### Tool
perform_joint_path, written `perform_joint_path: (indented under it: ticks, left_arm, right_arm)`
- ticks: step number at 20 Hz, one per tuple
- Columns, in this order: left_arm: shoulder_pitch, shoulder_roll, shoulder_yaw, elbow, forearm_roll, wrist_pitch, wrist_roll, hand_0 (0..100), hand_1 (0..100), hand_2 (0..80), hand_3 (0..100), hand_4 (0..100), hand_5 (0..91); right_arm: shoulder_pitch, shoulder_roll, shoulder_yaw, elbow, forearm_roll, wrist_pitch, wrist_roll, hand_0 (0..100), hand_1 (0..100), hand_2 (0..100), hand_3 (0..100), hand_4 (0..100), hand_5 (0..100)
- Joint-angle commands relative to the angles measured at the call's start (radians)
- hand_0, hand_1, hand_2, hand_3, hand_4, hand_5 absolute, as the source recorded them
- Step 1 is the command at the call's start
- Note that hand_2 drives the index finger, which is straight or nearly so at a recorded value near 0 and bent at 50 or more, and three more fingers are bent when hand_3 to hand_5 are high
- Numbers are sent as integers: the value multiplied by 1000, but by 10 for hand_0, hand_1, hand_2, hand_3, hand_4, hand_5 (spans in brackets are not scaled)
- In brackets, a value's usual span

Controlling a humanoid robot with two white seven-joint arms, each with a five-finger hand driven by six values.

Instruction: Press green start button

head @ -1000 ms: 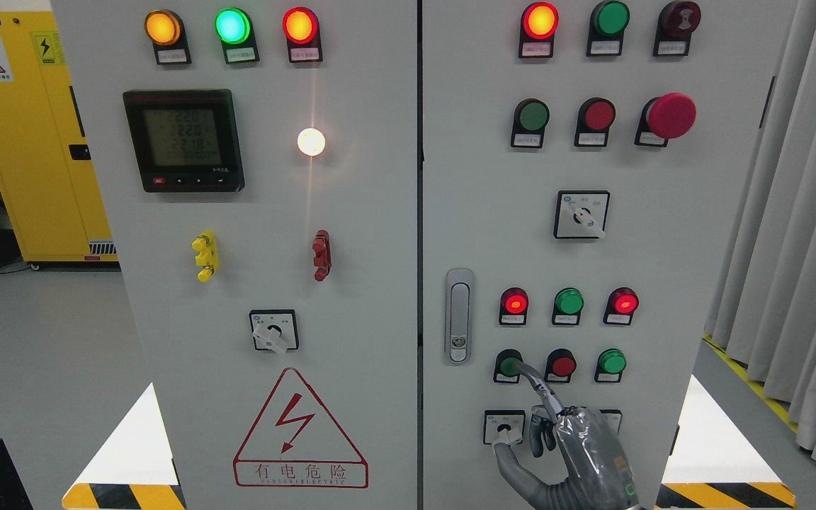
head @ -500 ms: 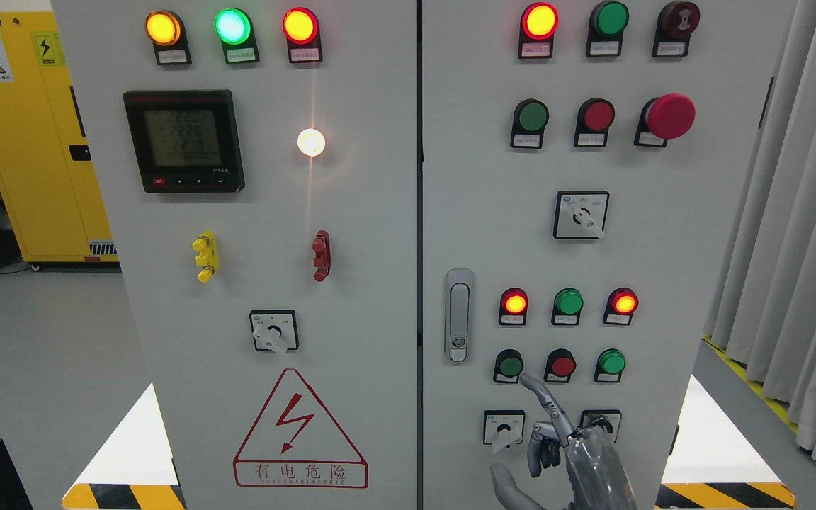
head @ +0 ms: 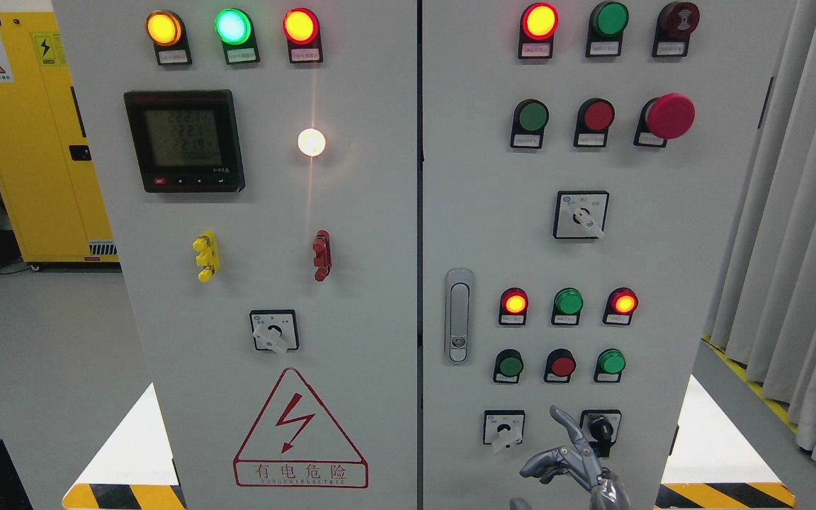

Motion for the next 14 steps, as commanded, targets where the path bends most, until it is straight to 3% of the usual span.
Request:
perform_joint_path:
  ticks: [1,14]
  left_arm:
    - [0,0,0,0,0,-1,0,120,556,0,0,0,0]
    - [0,0,0,0,0,-1,0,120,556,0,0,0,0]
  right_arm:
    - [33,-22,42,-40,-74,-3,23,378,516,0,35,101,86]
    - [34,-22,42,-40,-74,-3,23,355,516,0,37,104,80]
